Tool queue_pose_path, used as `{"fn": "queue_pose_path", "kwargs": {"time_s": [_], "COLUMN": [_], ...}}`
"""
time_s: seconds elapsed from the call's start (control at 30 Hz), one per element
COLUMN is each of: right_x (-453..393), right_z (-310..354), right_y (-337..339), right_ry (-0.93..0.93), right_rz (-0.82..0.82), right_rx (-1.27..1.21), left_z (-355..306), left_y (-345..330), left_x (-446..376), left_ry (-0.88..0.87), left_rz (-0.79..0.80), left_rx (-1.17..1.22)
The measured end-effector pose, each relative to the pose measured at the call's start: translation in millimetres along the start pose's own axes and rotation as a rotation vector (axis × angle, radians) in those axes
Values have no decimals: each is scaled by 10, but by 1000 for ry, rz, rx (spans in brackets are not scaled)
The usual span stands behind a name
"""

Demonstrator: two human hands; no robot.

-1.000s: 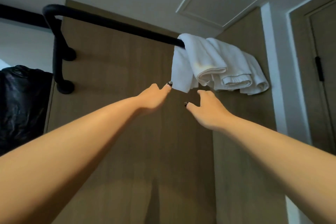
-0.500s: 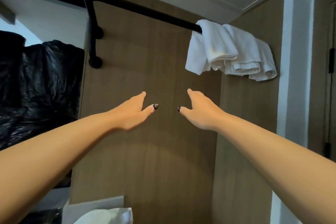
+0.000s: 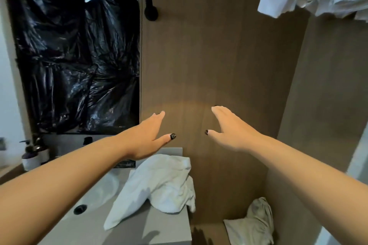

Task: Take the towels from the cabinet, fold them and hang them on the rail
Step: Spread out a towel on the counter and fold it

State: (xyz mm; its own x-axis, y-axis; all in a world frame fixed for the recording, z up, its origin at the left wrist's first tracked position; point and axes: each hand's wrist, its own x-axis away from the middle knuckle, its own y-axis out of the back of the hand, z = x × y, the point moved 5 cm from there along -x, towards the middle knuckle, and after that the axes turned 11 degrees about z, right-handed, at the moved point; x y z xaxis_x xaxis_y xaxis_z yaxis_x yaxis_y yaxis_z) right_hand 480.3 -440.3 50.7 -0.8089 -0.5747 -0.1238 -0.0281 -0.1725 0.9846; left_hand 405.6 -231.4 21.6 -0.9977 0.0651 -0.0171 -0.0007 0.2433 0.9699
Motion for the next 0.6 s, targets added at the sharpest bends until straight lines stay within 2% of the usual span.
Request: {"fn": "queue_pose_path", "kwargs": {"time_s": [0.2,0.33,0.6], "right_x": [-195,-389,-805], "right_z": [236,360,595], "right_y": [-692,-1129,-1795], "right_ry": [38,39,-16], "right_rz": [135,222,348], "right_rx": [-75,-109,-30], "left_z": [598,1122,1765], "left_y": [-395,-659,-1322], "left_x": [30,-84,-454], "left_ry": [26,42,-11], "left_rz": [94,88,246], "left_rx": [94,203,286]}}
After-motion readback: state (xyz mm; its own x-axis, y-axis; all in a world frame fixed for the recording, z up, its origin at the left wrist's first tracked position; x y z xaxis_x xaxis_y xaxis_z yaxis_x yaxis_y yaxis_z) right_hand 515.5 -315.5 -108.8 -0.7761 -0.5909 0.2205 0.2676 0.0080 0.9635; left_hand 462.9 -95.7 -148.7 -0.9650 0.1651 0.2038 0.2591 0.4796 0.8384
